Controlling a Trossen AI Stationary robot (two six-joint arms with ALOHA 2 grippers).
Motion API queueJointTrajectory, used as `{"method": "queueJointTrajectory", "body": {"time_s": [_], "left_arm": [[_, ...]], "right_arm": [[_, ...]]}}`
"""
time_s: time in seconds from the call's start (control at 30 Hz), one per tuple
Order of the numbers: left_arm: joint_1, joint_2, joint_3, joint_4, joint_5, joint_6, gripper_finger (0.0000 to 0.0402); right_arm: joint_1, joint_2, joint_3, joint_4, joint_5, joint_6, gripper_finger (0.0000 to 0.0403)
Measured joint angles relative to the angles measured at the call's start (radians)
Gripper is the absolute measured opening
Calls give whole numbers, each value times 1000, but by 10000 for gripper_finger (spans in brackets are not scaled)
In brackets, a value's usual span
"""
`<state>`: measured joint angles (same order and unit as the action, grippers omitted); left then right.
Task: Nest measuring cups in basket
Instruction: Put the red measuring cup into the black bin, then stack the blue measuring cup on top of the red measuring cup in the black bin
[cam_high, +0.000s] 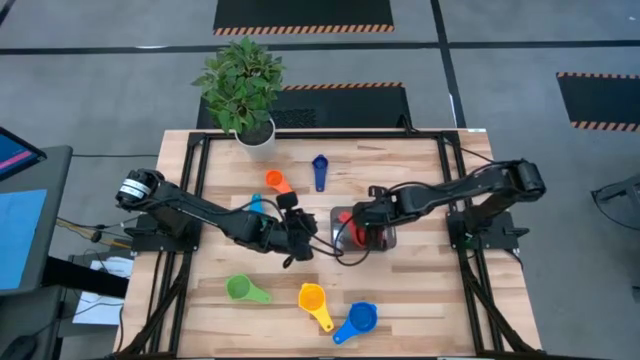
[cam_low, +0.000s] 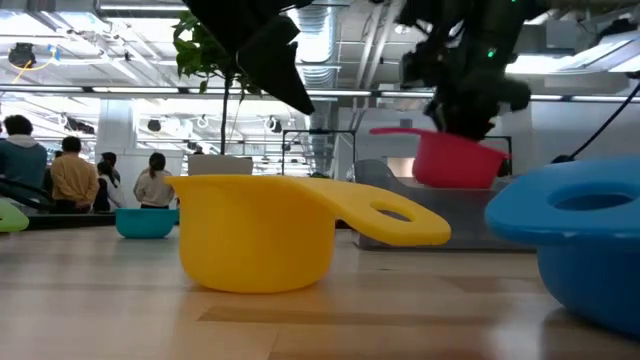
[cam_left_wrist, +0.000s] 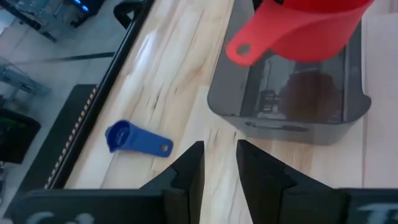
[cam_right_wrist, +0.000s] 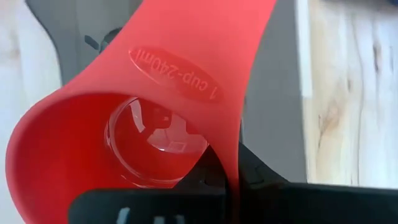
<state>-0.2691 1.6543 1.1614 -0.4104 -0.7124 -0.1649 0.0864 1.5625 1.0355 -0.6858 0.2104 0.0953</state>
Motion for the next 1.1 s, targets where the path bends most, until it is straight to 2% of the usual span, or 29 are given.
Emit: {"method": "queueJointTrajectory", "body": {"time_s": [0.13,0.3,0.53,0.8,0.93,1.1], "left_arm": [[0,0,0,-23,0,-27,87],[0,0,0,-47,0,-40,87],[0,0,0,-80,0,-70,87],[0,0,0,-81,0,-84,87],[0,0,0,-87,-1,-94,87],[0,0,0,-127,-1,-139,87]], "right_arm": [[-24,62,-1,47,0,-29,15],[-47,107,-1,79,-1,-25,41],[-41,112,-1,67,-4,-26,71],[-19,112,2,61,-25,-25,143],[-24,112,72,-12,-24,-18,170],[-32,111,224,-191,-25,20,179]]}}
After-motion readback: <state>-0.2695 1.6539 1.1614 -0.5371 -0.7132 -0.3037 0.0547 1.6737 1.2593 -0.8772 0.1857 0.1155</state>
